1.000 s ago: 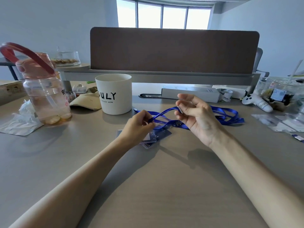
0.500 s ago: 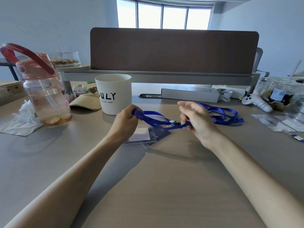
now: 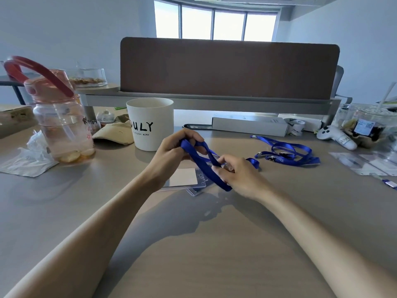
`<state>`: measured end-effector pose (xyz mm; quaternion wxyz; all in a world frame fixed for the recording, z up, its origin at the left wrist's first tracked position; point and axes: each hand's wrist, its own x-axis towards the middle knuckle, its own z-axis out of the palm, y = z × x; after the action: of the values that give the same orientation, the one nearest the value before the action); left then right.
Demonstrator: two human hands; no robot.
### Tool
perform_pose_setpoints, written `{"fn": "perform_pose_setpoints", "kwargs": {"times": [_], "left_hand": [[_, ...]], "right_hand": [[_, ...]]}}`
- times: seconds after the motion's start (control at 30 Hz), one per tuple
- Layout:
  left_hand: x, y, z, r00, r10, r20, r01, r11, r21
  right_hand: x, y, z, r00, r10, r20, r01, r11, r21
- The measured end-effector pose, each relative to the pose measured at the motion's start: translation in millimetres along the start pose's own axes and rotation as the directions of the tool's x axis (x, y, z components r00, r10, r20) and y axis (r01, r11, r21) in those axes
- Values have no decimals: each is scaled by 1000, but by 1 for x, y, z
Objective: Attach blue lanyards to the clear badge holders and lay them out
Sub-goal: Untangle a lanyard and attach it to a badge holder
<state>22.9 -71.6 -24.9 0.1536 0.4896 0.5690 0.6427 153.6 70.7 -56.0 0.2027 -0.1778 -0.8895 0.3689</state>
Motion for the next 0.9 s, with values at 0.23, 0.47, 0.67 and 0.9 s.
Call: {"fn": "perform_pose_setpoints", "kwargs": {"times": [0.23,0.47,0.67,0.9], "left_hand": [[4,-3,-6,994,-52,-93,48,998,-40],[12,-4,-24,915,-342,-213,267,910,-317],[17,21,-63,902,-389,-186,318,892,-321],[46,57,-124,869,-392,-302,417,909,18]], "right_hand": [[0,-3,1,983,13,-181,-6,999,37],[14,-23,1,965,256,-56,-155,730,666],[51,-53,-1,964,265,-31,-184,747,639],[137,-101,5,969,238,-69,-153,794,588]]}}
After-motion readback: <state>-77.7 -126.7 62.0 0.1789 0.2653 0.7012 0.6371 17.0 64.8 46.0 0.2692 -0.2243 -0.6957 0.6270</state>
